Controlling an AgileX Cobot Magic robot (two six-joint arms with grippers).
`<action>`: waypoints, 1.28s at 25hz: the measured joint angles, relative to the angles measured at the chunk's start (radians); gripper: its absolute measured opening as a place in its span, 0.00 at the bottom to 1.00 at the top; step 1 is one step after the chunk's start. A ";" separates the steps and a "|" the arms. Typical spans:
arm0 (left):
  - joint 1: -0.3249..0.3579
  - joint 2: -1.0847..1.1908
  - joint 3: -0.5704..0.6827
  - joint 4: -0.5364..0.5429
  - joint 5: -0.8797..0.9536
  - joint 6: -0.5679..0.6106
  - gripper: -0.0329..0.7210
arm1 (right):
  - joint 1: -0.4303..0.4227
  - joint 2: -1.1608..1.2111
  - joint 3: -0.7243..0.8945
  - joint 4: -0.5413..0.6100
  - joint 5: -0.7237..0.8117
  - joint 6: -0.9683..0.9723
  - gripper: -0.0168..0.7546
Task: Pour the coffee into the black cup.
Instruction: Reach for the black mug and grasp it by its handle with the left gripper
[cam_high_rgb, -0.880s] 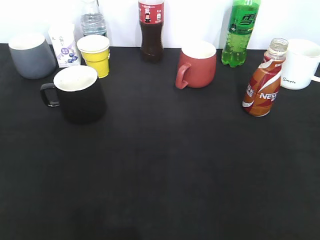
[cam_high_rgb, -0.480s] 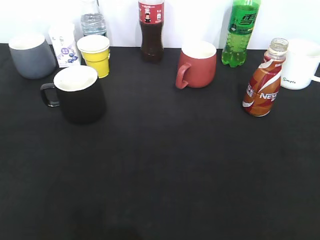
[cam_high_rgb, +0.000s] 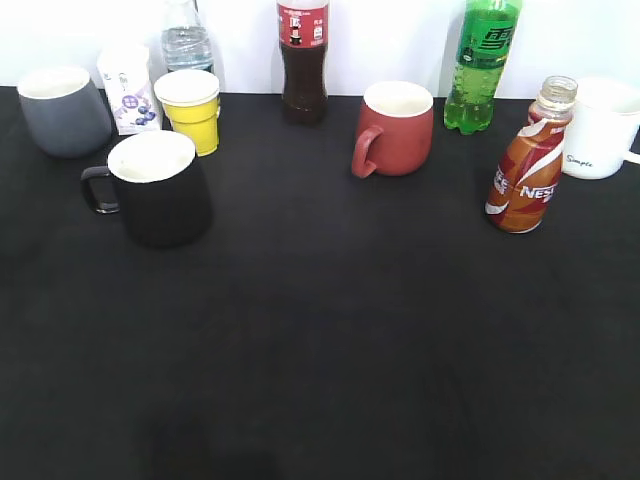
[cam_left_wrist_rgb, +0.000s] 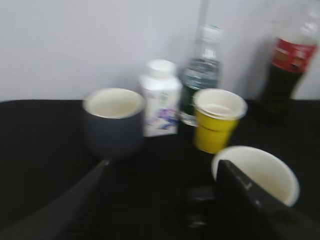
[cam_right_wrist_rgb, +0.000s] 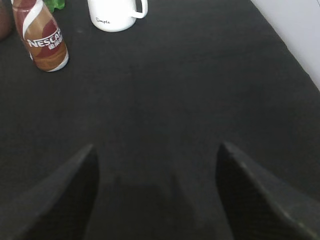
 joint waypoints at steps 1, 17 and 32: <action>-0.062 0.072 0.030 -0.027 -0.095 0.000 0.68 | 0.000 0.000 0.000 0.000 0.000 0.000 0.76; -0.131 0.736 0.057 -0.129 -0.726 -0.002 0.68 | 0.000 0.000 0.000 0.000 0.000 0.000 0.76; -0.131 0.892 -0.006 -0.124 -0.885 -0.004 0.68 | 0.000 0.000 0.000 0.000 0.000 0.000 0.76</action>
